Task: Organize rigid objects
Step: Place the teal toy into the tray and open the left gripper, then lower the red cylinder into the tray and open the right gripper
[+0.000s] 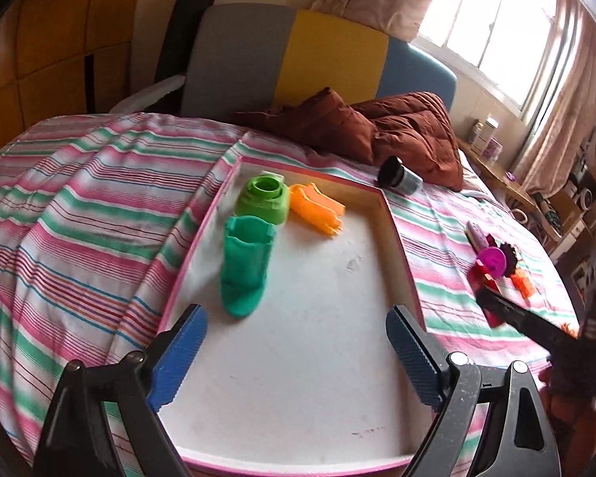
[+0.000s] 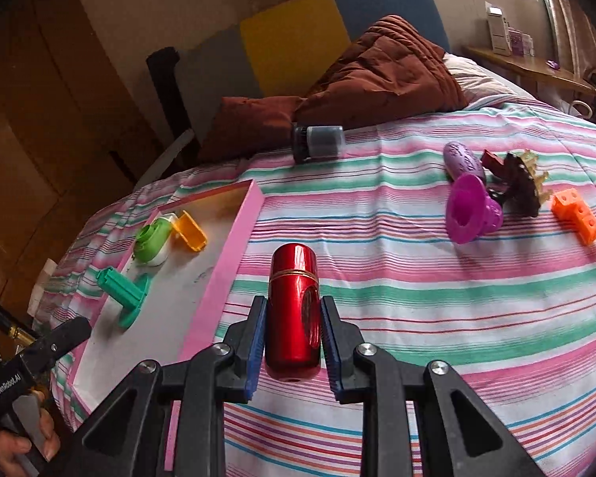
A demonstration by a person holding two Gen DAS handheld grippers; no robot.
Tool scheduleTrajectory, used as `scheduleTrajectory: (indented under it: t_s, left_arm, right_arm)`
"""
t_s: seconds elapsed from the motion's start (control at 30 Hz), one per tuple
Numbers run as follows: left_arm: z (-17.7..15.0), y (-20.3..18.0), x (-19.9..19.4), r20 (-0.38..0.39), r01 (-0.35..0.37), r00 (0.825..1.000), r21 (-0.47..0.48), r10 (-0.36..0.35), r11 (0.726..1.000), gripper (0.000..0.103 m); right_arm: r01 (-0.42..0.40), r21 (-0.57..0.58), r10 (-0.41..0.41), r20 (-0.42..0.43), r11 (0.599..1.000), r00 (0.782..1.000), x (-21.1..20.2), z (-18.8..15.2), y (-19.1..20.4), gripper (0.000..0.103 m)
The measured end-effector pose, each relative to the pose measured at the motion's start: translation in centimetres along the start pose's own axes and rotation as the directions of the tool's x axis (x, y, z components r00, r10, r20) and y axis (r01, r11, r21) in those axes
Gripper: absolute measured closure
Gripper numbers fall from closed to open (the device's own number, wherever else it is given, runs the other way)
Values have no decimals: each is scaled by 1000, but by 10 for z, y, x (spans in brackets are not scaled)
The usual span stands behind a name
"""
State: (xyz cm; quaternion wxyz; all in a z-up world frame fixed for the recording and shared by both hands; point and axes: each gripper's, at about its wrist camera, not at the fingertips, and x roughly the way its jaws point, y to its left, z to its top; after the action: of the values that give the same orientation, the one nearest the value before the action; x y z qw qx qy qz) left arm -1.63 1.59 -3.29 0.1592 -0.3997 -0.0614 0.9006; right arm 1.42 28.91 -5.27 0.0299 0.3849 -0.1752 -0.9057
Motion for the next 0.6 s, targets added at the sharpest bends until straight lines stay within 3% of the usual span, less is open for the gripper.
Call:
scheduleTrajectory:
  t_s: [0.6]
  left_arm:
    - [-15, -6, -15, -12, 42, 999, -3, -42, 999, 11]
  right_arm:
    - [-57, -178, 48, -56, 982, 997, 58, 44, 81, 78]
